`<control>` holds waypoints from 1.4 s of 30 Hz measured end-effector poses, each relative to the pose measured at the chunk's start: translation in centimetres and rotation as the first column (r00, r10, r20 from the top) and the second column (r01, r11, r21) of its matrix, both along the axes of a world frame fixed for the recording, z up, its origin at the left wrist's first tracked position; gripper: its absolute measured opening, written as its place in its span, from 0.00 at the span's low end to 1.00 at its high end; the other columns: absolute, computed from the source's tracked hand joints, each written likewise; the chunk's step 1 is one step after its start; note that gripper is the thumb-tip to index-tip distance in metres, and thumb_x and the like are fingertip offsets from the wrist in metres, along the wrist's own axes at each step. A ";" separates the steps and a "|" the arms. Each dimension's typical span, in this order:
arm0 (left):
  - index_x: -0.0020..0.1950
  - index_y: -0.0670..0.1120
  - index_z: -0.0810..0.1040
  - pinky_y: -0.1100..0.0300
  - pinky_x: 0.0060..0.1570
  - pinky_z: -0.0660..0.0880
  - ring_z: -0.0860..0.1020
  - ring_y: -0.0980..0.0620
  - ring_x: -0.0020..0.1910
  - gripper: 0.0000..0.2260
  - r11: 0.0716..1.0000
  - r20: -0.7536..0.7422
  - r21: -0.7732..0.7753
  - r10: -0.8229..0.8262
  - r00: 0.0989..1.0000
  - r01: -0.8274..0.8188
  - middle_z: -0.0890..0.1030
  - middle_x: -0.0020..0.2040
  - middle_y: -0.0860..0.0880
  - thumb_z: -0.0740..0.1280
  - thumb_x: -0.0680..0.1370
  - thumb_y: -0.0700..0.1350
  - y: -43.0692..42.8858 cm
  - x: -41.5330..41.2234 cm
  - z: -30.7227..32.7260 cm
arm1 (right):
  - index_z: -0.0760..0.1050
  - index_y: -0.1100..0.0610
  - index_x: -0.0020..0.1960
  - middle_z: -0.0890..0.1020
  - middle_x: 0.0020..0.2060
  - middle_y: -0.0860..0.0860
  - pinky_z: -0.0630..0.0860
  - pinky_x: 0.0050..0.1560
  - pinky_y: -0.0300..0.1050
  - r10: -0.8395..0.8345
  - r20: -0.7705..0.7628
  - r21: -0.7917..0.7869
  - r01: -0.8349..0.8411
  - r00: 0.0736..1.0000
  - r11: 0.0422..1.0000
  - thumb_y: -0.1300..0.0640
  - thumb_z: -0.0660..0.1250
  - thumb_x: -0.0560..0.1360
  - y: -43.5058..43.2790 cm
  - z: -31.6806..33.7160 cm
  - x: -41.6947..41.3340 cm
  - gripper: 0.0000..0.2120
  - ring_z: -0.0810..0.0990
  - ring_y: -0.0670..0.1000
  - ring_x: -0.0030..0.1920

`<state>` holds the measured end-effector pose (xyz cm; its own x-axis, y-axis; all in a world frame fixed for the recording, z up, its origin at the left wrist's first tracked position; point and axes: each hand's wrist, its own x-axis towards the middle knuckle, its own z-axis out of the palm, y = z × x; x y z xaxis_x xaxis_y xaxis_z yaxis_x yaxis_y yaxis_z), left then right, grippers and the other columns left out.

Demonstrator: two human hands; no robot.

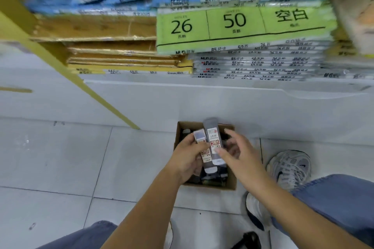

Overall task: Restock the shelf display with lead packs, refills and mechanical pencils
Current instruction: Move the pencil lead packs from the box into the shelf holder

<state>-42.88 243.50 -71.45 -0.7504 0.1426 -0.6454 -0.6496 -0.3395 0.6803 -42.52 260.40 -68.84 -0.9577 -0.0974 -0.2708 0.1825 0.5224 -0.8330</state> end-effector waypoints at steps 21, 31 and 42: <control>0.59 0.48 0.81 0.55 0.43 0.81 0.86 0.48 0.48 0.11 0.916 -0.703 -0.119 0.194 0.684 -0.382 0.87 0.51 0.48 0.71 0.77 0.41 -11.9 0.5 32.1 | 0.75 0.50 0.50 0.85 0.46 0.47 0.80 0.39 0.46 0.204 -0.392 -0.262 -0.322 0.897 0.910 0.61 0.70 0.74 -9.1 31.2 -2.6 0.09 0.85 0.48 0.42; 0.55 0.52 0.80 0.62 0.34 0.80 0.86 0.55 0.44 0.08 0.820 -0.761 0.095 0.426 0.490 -0.565 0.87 0.46 0.54 0.72 0.77 0.43 -14.0 -4.0 36.2 | 0.73 0.51 0.57 0.75 0.44 0.46 0.65 0.43 0.42 0.395 -0.777 0.452 -0.002 0.490 0.892 0.57 0.68 0.75 -12.2 47.7 -14.1 0.12 0.75 0.51 0.44; 0.55 0.52 0.80 0.64 0.31 0.78 0.86 0.54 0.44 0.08 0.805 -0.760 0.167 0.473 0.446 -0.569 0.87 0.47 0.53 0.71 0.78 0.43 -14.6 -6.5 36.0 | 0.78 0.50 0.58 0.78 0.49 0.48 0.66 0.48 0.40 0.586 -0.678 0.633 -0.052 0.443 0.772 0.61 0.70 0.74 -15.8 48.7 -18.9 0.15 0.73 0.48 0.49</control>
